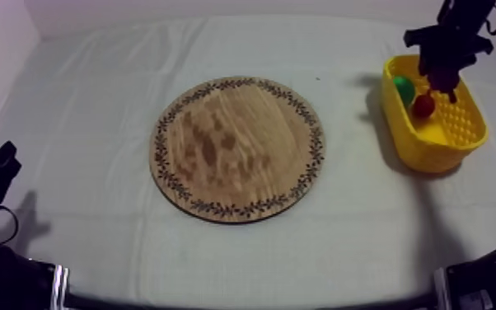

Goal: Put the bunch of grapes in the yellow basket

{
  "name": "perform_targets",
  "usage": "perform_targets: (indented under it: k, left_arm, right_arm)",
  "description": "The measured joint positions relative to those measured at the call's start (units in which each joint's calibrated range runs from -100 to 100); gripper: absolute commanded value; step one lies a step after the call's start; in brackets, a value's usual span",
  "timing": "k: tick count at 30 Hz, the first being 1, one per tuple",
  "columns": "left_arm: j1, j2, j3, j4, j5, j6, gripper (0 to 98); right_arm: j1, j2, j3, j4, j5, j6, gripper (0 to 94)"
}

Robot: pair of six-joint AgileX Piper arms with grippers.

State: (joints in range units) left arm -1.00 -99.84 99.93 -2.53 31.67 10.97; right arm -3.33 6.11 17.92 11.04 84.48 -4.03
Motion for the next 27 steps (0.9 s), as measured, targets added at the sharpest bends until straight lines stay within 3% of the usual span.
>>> perform_targets:
  k: [9,19,27]
  left_arm:
    - [0.0,0.0,0.0,0.0,0.0,0.0,0.0]
    - [0.0,0.0,0.0,0.05,0.02,0.0,0.0]
    - [0.0,0.0,0.0,0.05,0.03,0.0,0.0]
  right_arm:
    - [0.66,3.55,2.96,-0.03,-2.19,-0.86,34.2]
    - [0.64,9.43,3.66,-0.03,-3.18,-0.83,56.1]
    - [0.57,10.72,2.64,-0.3,-2.67,-0.63,62.6]
